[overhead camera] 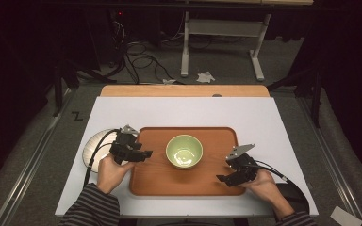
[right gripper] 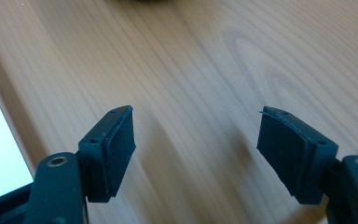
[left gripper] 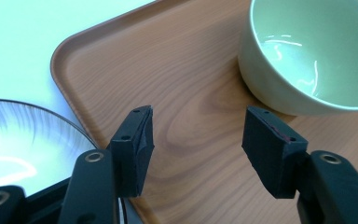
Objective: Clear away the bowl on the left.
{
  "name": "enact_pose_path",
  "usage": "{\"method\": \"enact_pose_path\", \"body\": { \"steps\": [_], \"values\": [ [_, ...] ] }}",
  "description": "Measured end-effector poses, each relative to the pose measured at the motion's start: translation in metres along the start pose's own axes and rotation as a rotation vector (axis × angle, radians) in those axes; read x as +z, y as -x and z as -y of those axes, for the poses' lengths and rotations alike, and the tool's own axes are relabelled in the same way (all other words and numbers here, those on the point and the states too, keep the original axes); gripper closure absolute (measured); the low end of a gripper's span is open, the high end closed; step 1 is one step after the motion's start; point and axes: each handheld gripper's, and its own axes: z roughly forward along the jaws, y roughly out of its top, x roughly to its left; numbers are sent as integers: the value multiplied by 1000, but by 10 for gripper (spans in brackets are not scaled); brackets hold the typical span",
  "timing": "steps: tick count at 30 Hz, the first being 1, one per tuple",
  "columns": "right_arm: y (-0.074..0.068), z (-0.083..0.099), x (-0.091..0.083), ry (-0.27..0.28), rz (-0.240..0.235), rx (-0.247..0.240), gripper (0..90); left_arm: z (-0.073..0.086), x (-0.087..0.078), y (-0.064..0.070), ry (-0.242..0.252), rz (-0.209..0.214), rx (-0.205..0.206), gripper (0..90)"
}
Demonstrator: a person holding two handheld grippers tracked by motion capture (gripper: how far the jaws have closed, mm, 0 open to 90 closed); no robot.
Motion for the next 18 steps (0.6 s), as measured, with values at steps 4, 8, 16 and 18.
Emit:
{"method": "enact_pose_path", "body": {
  "steps": [4,8,16,18],
  "values": [
    [0,0,0,-3,-2,-3,288,1,0,0,-6,-4,3,433],
    [0,0,0,-6,1,0,288,3,1,0,-12,-6,3,431],
    [0,0,0,-3,-2,-3,288,4,3,3,-25,-5,9,426],
    [0,0,0,-5,-1,-5,288,4,4,3,-29,-5,10,426]
  ]
}}
